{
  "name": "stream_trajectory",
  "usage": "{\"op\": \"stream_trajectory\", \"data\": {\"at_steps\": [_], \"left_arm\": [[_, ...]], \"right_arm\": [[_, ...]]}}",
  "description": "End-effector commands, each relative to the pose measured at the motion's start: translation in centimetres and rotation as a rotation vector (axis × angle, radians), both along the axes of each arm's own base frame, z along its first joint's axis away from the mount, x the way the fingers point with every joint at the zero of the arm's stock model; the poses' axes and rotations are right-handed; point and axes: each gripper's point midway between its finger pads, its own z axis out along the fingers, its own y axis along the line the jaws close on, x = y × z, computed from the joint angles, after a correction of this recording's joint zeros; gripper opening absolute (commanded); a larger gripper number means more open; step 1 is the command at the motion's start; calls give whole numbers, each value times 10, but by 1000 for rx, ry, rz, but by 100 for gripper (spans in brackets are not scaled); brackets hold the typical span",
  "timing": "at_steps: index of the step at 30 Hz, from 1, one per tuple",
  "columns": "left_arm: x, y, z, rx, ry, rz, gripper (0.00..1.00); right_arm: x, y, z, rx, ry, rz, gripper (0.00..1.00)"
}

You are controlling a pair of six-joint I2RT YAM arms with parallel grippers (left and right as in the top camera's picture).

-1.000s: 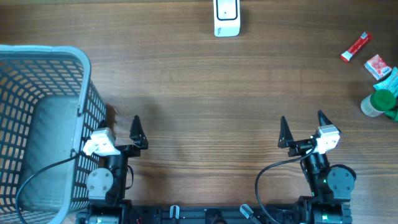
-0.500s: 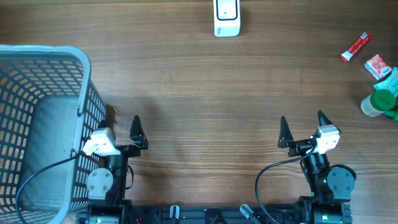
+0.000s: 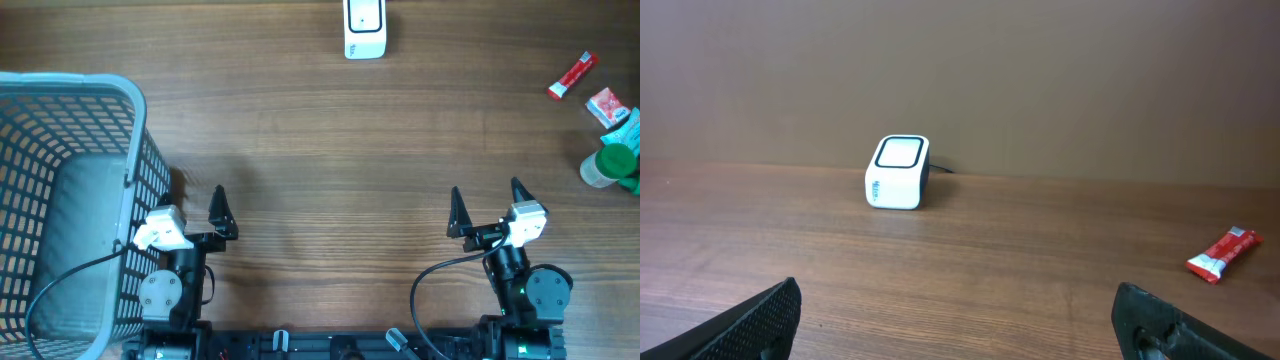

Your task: Scan the item barcode

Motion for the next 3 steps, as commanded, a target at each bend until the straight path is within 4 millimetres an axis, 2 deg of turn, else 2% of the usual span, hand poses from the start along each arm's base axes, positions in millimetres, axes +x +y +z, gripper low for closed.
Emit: {"op": "stream_trajectory", "data": {"at_steps": [1,3], "left_arm": [[0,0,-1,-18,-2,-3,100],[0,0,-2,-18,-1,-3,100]], "right_arm": [[0,-5,2,14,-10,-24,100],[0,-5,3,14,-10,-24,100]]}}
